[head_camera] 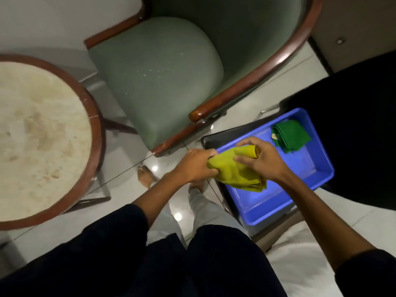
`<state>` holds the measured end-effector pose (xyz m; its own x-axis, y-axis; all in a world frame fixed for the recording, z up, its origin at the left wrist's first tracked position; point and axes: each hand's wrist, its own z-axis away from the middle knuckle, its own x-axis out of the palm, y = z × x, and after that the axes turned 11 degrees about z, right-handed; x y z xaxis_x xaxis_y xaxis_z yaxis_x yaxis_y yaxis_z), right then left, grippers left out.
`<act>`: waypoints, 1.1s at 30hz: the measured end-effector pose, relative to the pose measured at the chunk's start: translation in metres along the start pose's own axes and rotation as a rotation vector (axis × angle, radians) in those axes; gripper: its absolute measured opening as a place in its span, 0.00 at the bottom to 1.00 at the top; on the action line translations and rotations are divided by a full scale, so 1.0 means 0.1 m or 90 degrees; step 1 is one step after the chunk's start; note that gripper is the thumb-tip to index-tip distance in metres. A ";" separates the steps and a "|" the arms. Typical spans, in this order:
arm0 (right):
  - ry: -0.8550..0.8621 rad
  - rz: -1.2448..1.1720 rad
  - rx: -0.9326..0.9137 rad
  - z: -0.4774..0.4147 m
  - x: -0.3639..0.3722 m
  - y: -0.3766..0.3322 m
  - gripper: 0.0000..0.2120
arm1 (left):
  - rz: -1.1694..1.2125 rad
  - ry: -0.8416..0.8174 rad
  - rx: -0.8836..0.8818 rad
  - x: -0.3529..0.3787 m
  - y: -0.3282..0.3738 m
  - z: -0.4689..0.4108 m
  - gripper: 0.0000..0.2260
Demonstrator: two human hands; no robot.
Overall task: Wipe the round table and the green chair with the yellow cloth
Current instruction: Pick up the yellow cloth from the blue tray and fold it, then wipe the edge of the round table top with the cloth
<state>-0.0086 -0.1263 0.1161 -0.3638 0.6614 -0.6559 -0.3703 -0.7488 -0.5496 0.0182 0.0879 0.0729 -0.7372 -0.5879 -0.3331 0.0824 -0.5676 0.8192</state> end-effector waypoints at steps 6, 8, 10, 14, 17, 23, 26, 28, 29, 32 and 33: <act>-0.068 -0.040 -0.075 -0.45 0.65 -1.01 0.14 | 0.432 0.191 -0.189 -1.01 -0.80 0.96 0.07; -0.163 -0.100 -0.097 -0.63 0.97 -1.41 0.18 | 0.508 0.236 -0.233 -1.28 -1.15 1.26 0.05; -0.267 -0.143 -0.098 -0.88 1.34 -1.89 0.23 | 0.567 0.296 -0.261 -1.55 -1.53 1.52 0.06; -0.182 -0.034 -0.096 -1.48 2.17 -2.61 0.23 | 0.724 0.442 -0.277 -1.91 -2.34 1.75 0.08; -0.063 0.003 -0.124 -1.95 2.71 -3.02 0.18 | 0.609 0.541 -0.285 -2.19 -2.92 1.63 0.10; 0.260 0.335 -0.165 -1.82 3.80 -3.22 0.28 | -0.117 0.710 -0.205 -2.86 -3.66 1.42 0.14; 0.176 0.291 -0.068 -1.75 4.33 -3.33 0.40 | -0.264 0.750 -0.320 -2.99 -4.06 1.45 0.18; 0.163 0.294 -0.043 -1.98 4.44 -3.45 0.44 | -0.312 0.740 -0.410 -2.93 -4.27 1.52 0.22; 0.168 0.304 -0.043 -2.15 4.43 -3.52 0.44 | -0.328 0.733 -0.424 -2.89 -4.36 1.54 0.23; 0.180 0.359 -0.062 -2.76 4.31 -3.78 0.43 | -0.307 0.736 -0.410 -2.86 -4.53 1.54 0.24; 0.169 0.371 -0.079 -2.94 4.28 -3.90 0.41 | -0.294 0.737 -0.414 -2.86 -4.54 1.53 0.24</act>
<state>0.2319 0.4358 -0.1025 -0.2460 0.1234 -0.9614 -0.0691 -0.9916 -0.1096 0.0888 0.6023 -0.1322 0.1531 -0.2316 -0.9607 0.5137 -0.8118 0.2776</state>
